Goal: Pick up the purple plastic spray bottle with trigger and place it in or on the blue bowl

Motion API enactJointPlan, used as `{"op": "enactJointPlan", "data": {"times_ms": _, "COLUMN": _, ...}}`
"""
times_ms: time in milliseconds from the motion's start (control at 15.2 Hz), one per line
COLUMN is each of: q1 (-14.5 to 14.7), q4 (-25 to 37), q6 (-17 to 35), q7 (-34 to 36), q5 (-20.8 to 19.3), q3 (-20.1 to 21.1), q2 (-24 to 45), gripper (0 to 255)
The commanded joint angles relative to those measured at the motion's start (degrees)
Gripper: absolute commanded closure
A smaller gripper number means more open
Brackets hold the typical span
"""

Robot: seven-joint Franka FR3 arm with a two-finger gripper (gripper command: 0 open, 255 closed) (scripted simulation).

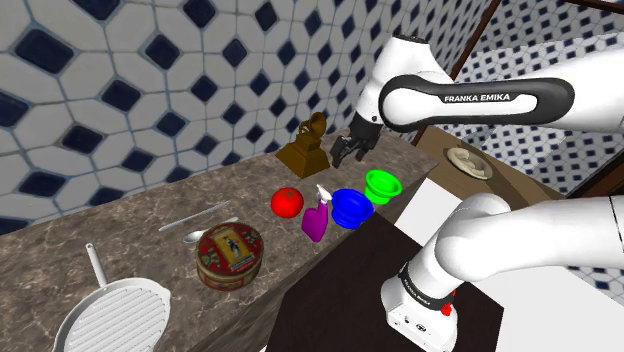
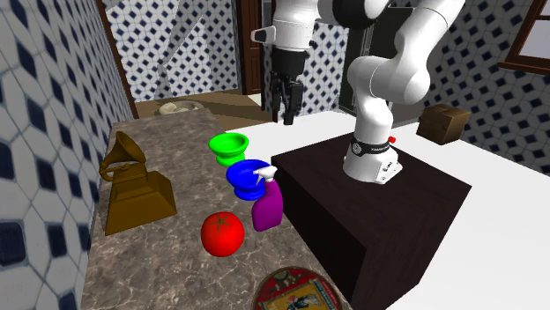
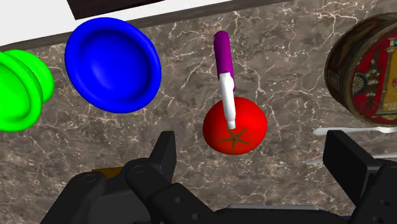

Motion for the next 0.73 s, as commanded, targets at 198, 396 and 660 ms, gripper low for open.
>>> {"op": "enactJointPlan", "data": {"times_ms": 198, "q1": -0.66, "q4": -4.7, "q6": 13.9, "q7": 0.85, "q5": -0.99, "q3": 0.36, "q2": 8.44, "gripper": 0}}
{"op": "enactJointPlan", "data": {"times_ms": 396, "q1": -1.49, "q4": -6.36, "q6": 22.69, "q7": 1.45, "q5": -2.01, "q3": 0.58, "q2": 15.22, "gripper": 0}}
{"op": "enactJointPlan", "data": {"times_ms": 660, "q1": -2.77, "q4": -6.95, "q6": 31.71, "q7": 2.54, "q5": -3.64, "q3": 1.07, "q2": 23.31, "gripper": 0}}
